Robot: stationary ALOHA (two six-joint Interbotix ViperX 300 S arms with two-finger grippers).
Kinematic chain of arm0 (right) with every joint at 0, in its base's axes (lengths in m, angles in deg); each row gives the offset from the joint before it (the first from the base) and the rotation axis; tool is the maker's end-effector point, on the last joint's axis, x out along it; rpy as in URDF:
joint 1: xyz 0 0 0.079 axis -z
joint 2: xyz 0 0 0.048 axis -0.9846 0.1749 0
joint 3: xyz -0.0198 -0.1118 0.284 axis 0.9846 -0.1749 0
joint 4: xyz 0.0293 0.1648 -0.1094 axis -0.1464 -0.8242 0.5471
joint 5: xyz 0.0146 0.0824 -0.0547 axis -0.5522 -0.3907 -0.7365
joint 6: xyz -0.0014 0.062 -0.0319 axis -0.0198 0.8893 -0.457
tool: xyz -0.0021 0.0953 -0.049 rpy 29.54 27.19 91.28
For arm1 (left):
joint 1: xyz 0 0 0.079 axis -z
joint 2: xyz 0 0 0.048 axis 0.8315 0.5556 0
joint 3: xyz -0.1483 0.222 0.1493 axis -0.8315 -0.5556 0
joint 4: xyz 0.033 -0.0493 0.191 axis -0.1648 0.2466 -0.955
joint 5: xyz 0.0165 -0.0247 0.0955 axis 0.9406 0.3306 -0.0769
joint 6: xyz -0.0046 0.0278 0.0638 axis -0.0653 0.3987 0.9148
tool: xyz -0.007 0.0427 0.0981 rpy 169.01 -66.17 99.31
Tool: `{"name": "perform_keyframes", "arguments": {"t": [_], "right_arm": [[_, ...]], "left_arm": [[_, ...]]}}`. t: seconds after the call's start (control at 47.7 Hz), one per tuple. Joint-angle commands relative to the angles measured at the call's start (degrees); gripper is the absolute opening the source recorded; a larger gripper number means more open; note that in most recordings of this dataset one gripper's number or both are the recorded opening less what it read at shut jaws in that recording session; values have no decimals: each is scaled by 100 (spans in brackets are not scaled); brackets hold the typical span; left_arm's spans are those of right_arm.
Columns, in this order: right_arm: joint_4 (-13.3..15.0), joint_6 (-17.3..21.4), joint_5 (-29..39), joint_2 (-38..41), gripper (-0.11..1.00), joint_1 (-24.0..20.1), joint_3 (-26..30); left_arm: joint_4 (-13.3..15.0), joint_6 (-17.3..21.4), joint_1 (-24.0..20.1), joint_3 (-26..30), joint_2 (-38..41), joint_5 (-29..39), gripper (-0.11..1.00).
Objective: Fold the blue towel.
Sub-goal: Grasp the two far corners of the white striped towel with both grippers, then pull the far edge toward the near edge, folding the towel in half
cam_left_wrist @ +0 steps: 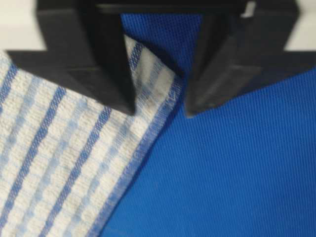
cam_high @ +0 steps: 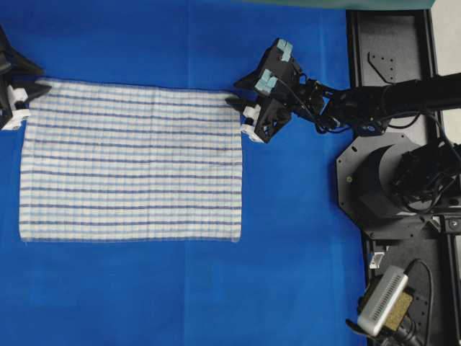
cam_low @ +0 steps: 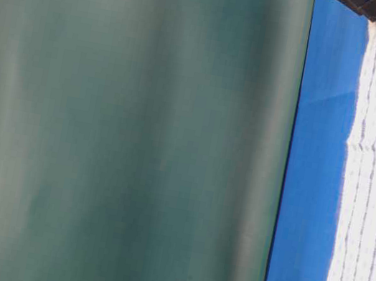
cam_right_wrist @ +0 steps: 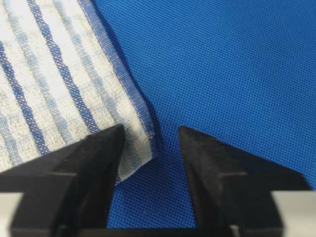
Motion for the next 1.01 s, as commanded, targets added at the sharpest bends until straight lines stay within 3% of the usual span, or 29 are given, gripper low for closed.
{"name": "perform_keyframes", "arguments": {"t": [0.0, 0.084, 0.21, 0.398, 0.733, 0.985], "right_arm": [[0, -18, -44, -9, 57, 18, 62], [9, -18, -44, -9, 40, 18, 53], [9, -18, -44, -9, 18, -35, 70], [9, -18, -9, -70, 18, -44, 70], [9, -9, 466, -958, 18, -88, 18], [-185, 35, 914, -1380, 18, -598, -44]], "left_arm": [[0, 9, -18, 70, -44, 26, 31], [0, 9, -9, 70, -44, 79, 16], [0, 9, 9, 70, -44, 88, 6], [0, 18, 26, 79, -114, 88, 6], [0, 9, 246, 79, -958, 589, 6], [0, -105, 782, -44, -1354, 756, 6]]}}
